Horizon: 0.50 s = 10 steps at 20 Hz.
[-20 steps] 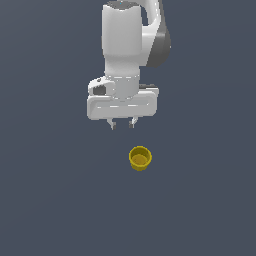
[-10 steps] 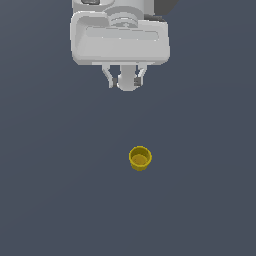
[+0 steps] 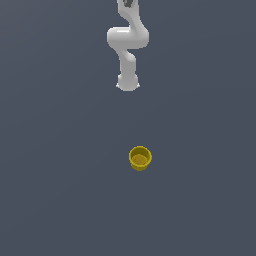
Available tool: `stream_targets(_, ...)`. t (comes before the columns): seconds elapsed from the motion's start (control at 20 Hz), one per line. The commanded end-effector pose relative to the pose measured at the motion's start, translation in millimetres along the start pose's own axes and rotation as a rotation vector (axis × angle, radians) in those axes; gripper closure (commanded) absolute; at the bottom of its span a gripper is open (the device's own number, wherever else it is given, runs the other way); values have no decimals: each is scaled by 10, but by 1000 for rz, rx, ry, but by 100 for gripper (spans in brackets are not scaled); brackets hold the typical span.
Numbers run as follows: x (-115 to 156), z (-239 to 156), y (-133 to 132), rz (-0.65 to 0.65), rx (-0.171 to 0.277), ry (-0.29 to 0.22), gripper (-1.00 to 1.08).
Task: Pick up the object and move it to a goal position.
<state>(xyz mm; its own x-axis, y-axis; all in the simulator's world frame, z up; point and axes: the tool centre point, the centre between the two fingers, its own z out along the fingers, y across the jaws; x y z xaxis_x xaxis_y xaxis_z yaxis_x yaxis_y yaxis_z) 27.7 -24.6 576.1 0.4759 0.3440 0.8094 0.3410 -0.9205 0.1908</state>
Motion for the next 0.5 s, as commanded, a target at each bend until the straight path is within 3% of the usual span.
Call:
stream_targets(0.0,125,-212,128,-8,-3,79,-20)
stream_targets(0.45,201,-674,679,14,-12,308,-20)
